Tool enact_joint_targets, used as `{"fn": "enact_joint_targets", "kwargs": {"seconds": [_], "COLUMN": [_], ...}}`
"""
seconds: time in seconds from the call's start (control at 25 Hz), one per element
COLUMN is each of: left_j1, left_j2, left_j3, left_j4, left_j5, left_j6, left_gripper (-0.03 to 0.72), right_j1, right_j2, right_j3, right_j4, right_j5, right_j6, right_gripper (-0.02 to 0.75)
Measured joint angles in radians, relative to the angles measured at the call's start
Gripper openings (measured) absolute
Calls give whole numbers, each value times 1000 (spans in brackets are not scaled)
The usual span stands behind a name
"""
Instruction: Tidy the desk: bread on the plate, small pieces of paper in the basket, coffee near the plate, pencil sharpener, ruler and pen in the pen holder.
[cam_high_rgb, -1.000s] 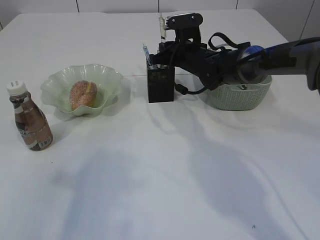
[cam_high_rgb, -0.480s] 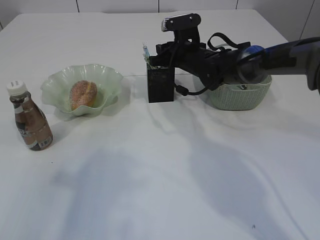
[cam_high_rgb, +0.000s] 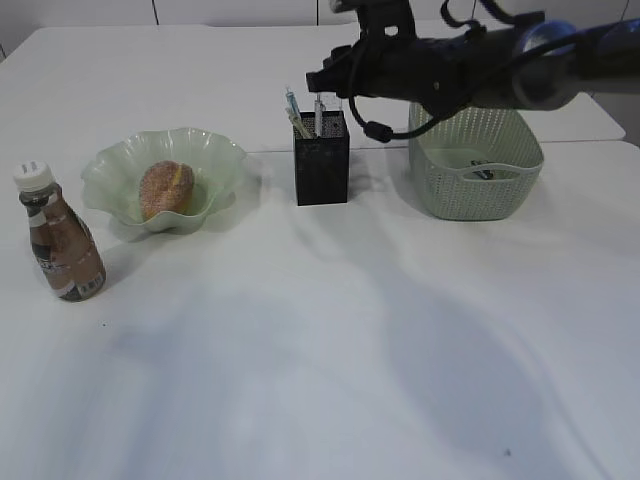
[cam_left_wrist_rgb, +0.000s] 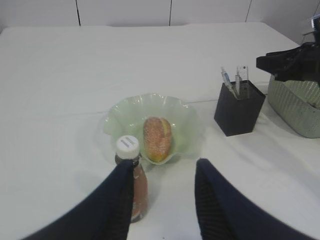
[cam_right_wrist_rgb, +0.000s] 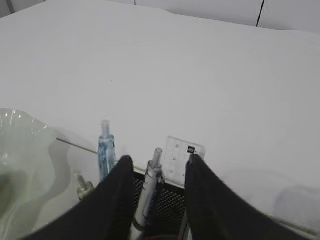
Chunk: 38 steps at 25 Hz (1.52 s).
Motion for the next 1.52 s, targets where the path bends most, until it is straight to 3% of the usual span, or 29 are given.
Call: {"fn": "enact_joint_targets", "kwargs": {"seconds": [0.2,0.44,0.76,0.96,1.12,1.16,1.32,1.52], "left_j1": [0,0,0,0,0,-2,-18,-21], "left_j2": [0,0,0,0,0,0,0,-2], "left_j3": [-92,-182,-369,-465,-526,-549,-656,-805], "left_j4": [129,153,181,196,194,192,177,185], "left_j5": [96,220,440,615,688,702,742,859], "left_j6": [0,0,0,0,33,38,49,52], "left_gripper": [391,502,519,520,520,520,524,540], "right_j1": [0,0,0,0,0,0,2,2], "right_j2": [-109,-286,-554,-737,-737,-835,-890,-989], "right_j3": [0,0,0,-2,-2,-2,-2,-2], "right_j4": [-2,-36,-71,-71,-71,-65,-48,182], "right_j5": [108,312,534,765,765,1003,1119,1188], "right_j6": [0,2,2,2,2,2,-6,-142], "right_gripper": [293,312,352,354,354,354,354,356]}}
